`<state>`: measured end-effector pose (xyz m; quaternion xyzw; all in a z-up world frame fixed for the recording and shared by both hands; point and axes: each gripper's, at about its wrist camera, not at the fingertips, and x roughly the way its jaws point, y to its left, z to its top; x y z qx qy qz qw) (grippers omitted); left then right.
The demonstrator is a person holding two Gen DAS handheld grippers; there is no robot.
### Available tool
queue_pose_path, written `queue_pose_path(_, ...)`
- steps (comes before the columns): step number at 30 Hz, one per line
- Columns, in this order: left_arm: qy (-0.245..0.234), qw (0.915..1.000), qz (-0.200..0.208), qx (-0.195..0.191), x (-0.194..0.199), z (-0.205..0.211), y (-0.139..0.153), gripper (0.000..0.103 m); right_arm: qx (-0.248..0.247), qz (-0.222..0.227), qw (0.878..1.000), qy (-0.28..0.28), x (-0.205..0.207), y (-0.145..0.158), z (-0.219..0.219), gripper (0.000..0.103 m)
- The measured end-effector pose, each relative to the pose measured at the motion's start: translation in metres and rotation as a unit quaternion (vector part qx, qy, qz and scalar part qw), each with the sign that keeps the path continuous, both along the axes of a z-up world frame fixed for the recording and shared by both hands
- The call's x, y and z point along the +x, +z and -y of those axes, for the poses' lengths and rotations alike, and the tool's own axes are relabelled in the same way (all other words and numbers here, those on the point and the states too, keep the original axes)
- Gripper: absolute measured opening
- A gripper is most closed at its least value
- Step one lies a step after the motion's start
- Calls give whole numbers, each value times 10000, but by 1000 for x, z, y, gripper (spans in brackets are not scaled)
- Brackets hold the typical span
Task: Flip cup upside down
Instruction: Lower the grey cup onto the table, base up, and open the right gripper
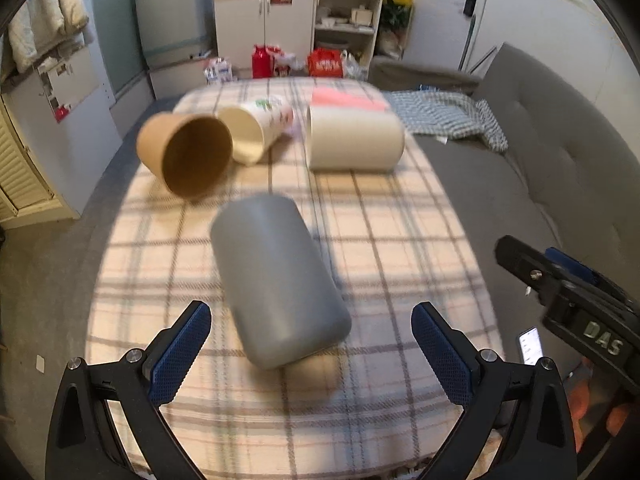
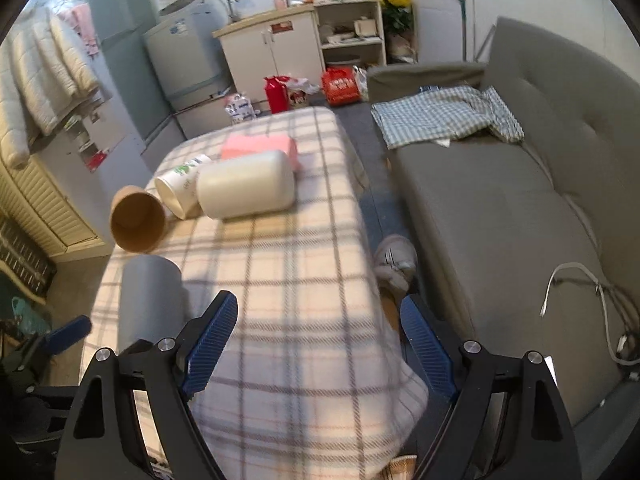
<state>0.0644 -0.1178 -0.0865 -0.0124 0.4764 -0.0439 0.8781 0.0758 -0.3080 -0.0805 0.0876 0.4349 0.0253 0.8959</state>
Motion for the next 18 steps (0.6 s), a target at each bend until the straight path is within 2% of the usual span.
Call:
queue_pose_path(4, 56, 9999, -83, 76, 9, -1, -16, 99, 105, -156, 9998, -22, 4, -13, 5, 84)
queue_pose_path(8, 92, 9994, -273, 208, 13, -6, -27, 80, 112, -245, 9996, 70, 9, -21, 1, 84)
queue_pose_path(14, -221, 9988, -396, 166, 8, -12, -24, 80, 207, -369, 9985, 360, 17, -28, -14, 84)
queue_pose_path(18, -385, 9986, -262, 238, 3, -13, -12, 79, 166, -349, 9985, 379, 17, -28, -19, 84)
